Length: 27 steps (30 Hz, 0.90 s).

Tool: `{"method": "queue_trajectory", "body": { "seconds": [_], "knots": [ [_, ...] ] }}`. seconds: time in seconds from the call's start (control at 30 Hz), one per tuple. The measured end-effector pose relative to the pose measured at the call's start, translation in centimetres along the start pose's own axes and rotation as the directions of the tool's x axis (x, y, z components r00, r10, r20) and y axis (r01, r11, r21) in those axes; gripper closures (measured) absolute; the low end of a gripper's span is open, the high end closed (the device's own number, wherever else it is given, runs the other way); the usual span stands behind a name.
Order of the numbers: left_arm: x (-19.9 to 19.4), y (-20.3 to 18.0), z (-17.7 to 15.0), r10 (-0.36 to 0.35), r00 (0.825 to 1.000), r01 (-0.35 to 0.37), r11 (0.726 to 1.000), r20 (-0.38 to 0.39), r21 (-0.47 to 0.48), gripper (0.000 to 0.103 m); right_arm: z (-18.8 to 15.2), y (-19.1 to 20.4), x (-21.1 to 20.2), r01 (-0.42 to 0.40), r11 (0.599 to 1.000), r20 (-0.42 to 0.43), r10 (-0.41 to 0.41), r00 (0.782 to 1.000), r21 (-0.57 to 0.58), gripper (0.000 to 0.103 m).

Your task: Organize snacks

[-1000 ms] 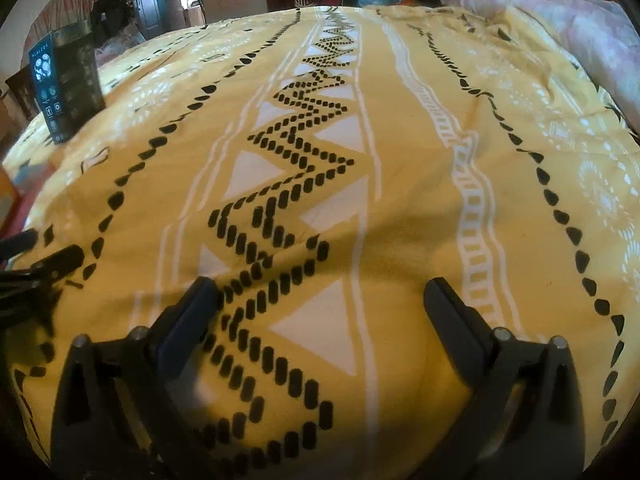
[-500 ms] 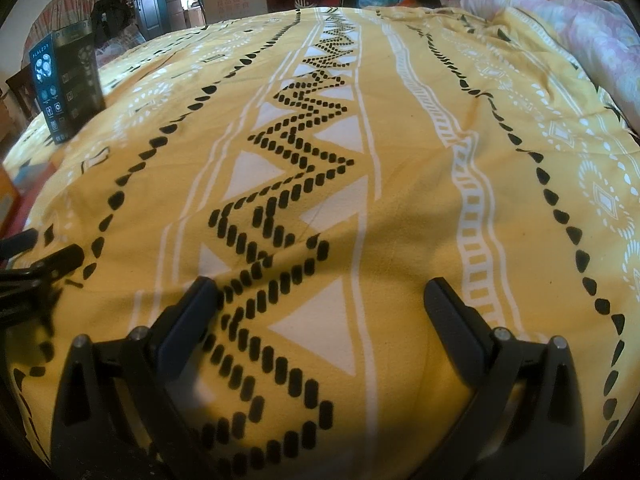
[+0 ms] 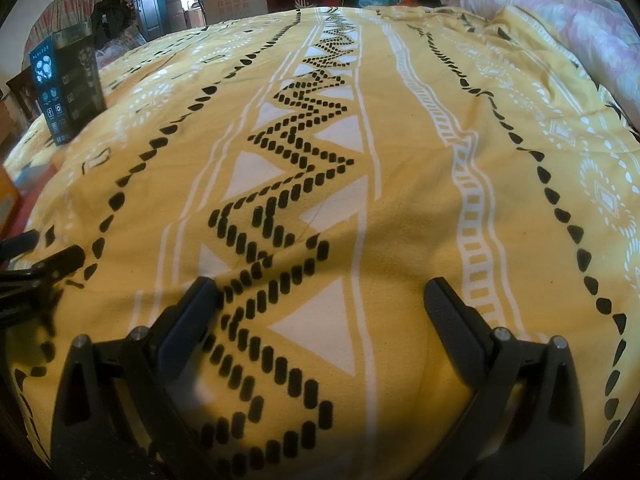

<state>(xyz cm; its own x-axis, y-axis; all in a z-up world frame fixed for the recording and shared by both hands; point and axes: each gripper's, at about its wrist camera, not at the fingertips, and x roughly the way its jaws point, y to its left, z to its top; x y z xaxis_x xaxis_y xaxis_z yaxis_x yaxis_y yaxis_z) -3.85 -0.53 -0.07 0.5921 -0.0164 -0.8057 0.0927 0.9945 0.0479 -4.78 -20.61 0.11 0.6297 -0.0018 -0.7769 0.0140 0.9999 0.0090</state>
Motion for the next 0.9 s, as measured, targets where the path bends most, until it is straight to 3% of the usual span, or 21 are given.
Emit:
{"method": "queue_trajectory", "body": {
  "seconds": [0.9],
  "knots": [
    [0.04, -0.06, 0.0, -0.001, 1.0, 0.001, 1.0, 0.0, 0.001, 0.0, 0.0, -0.09, 0.1, -0.034, 0.999, 0.005, 0.034, 0.999, 0.019, 0.0]
  ]
}}
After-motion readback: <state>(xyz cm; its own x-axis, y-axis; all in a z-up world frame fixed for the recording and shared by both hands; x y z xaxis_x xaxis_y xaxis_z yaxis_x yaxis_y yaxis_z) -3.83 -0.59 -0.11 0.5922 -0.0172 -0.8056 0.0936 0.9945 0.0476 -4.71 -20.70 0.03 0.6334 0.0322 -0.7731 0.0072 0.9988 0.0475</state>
